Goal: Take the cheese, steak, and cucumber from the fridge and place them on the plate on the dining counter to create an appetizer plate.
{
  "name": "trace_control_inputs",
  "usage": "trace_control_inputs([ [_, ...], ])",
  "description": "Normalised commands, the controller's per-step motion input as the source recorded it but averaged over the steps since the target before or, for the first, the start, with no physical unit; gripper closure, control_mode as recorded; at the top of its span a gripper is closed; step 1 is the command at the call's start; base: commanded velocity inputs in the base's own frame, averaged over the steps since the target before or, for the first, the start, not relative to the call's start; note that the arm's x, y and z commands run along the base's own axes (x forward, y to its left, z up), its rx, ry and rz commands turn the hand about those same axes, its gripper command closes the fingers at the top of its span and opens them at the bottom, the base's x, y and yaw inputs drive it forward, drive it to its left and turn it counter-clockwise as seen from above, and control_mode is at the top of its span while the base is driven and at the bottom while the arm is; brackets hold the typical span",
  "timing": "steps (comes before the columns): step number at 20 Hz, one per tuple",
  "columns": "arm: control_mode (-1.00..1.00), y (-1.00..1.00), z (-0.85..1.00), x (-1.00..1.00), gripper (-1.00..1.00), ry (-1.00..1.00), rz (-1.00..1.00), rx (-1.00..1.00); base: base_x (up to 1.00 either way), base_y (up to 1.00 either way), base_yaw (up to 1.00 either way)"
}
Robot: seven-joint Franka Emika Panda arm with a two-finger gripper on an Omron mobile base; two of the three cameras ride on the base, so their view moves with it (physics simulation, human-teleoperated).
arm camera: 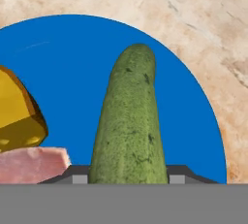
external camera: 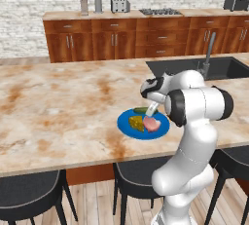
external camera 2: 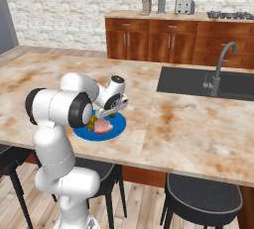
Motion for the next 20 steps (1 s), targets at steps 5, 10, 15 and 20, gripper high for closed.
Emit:
trace_control_inputs([
  [5, -1.0, 0.0, -0.31, 0.15, 1.0, 0.0, 0.0, 0.0, 0.0, 0.0, 0.0],
  [10, -1.0, 0.0, -0.05, -0.15, -1.0, -0.08, 0.0, -0.05, 0.0, 0.0, 0.0],
  [15, -1.0, 0.0, 0.24, -0.56, -1.0, -0.26, 0.0, -0.08, 0.0, 0.0, 0.0],
  [20, -1.0, 0.0, 0.49, -0.2, -1.0, -0.19, -0.01, -0.05, 0.0, 0.0, 0.0],
])
